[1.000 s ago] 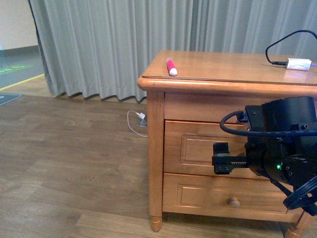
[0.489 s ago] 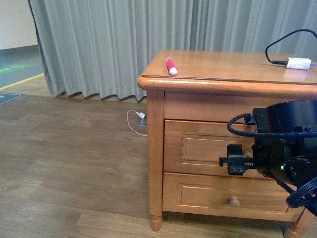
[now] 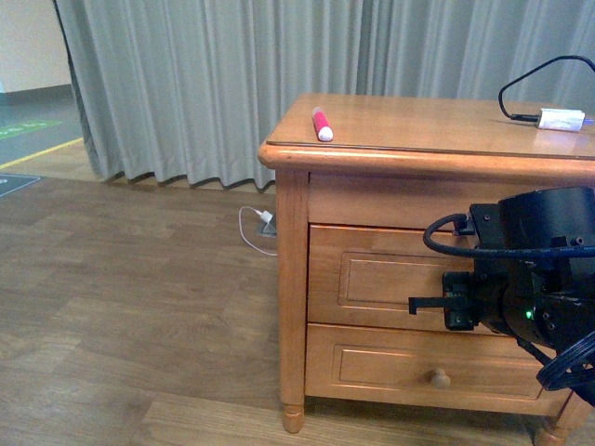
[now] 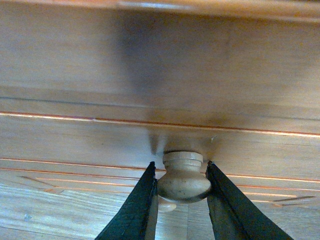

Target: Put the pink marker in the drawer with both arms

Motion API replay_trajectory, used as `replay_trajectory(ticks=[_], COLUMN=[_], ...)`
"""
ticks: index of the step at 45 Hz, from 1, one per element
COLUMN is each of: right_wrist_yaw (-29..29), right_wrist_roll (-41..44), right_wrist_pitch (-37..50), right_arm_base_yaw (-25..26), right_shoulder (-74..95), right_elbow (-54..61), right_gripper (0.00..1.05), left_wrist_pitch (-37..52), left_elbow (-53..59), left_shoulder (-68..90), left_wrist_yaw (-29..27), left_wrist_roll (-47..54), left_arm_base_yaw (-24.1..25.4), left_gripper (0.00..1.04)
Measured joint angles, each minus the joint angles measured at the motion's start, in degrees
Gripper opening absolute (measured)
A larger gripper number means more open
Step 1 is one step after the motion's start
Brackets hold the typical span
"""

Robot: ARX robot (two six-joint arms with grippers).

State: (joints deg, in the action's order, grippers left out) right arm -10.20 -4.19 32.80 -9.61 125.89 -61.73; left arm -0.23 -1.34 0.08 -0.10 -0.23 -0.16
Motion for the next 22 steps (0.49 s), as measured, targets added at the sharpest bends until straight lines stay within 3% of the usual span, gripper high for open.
replay_trajectory(ticks=[22], right_wrist_yaw=[4.04], right_wrist_roll=[-0.83], right_wrist_pitch=[-1.81], right_arm_base_yaw=[0.02], right_shoulder=[-13.07], right_elbow=[16.61], right_gripper=[0.22], left_wrist_pitch=[0.0], left_elbow=[0.0], left_shoulder=[0.0], left_wrist_yaw=[0.0], left_wrist_roll=[0.0], left_arm_base_yaw=[0.0], left_gripper=[0.99])
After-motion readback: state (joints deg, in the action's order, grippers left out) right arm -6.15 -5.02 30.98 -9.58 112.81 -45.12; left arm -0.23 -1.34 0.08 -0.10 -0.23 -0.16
